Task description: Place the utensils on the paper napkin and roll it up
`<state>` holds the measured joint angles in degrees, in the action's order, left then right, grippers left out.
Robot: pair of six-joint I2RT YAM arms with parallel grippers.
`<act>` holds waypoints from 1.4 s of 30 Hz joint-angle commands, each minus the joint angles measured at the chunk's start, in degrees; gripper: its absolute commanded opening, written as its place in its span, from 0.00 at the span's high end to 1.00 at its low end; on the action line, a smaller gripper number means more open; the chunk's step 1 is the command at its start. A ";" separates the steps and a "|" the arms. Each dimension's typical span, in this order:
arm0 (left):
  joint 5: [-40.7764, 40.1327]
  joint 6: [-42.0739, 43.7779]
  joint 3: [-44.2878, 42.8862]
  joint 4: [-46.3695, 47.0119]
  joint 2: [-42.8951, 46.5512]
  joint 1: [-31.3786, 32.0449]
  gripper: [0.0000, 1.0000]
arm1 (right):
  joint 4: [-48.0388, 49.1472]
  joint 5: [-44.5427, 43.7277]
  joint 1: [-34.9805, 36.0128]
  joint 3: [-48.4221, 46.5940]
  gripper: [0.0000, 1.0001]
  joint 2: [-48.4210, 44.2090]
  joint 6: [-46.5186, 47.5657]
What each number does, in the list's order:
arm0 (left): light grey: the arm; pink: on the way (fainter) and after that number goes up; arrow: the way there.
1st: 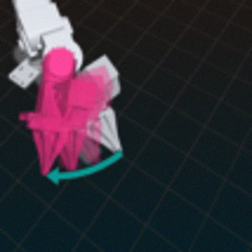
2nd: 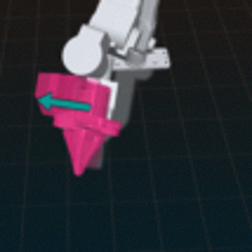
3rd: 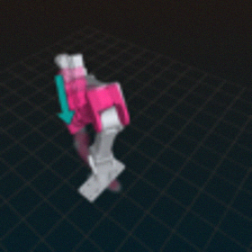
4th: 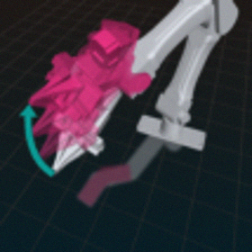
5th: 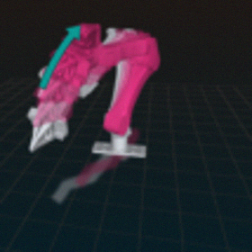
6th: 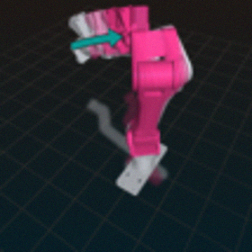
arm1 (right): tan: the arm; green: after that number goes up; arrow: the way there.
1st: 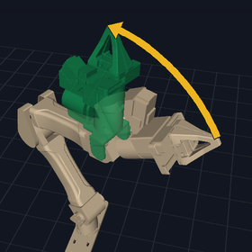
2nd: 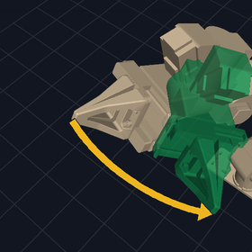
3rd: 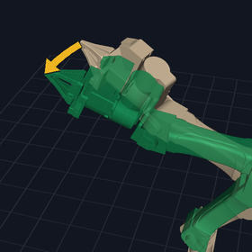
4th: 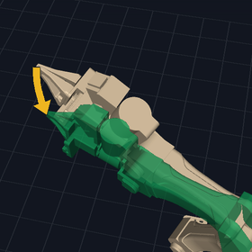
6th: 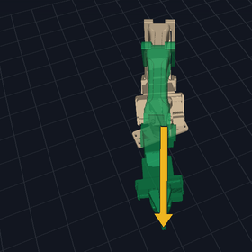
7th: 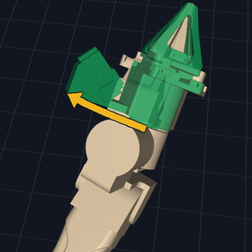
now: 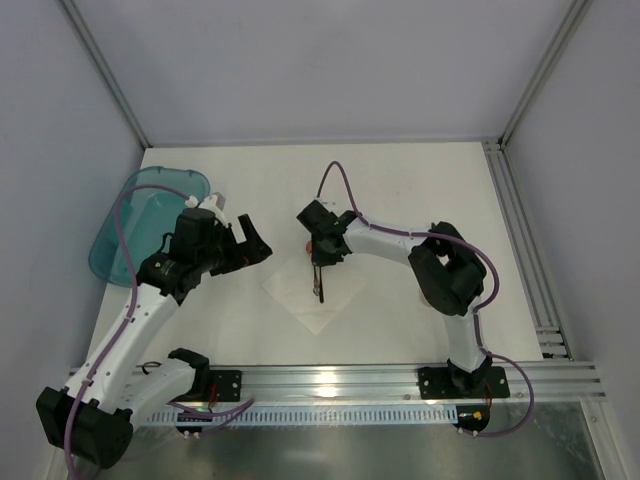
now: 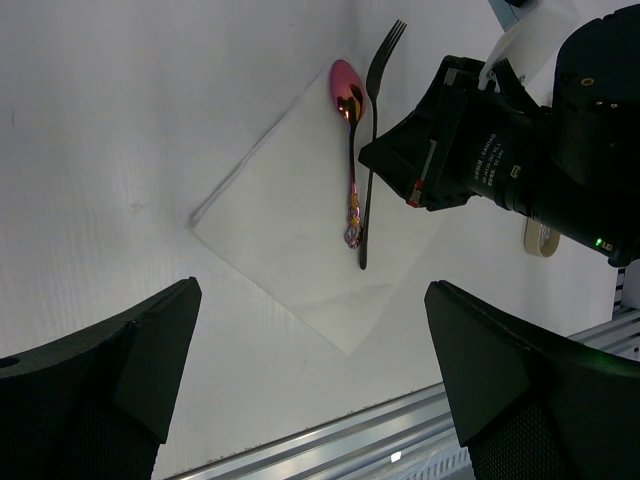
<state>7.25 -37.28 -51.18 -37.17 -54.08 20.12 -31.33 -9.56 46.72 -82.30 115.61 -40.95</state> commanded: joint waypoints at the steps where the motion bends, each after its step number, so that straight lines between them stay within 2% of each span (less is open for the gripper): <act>1: -0.21 -0.16 0.11 0.69 1.00 -0.34 0.00 | 0.40 -1.69 0.21 -0.76 0.92 0.31 -1.06; 22: -0.04 -0.60 0.29 0.87 1.00 -0.34 0.01 | 0.22 -2.04 0.65 -0.67 0.89 0.23 -1.77; 42: 1.02 -0.34 -0.59 1.40 -0.32 -0.34 0.00 | -7.60 -5.99 -1.27 -3.40 0.85 -7.06 5.70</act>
<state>7.38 -37.47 -51.03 -37.10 -54.17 20.12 -37.19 -13.67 46.68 -83.85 113.89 -37.91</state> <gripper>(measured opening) 0.996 0.154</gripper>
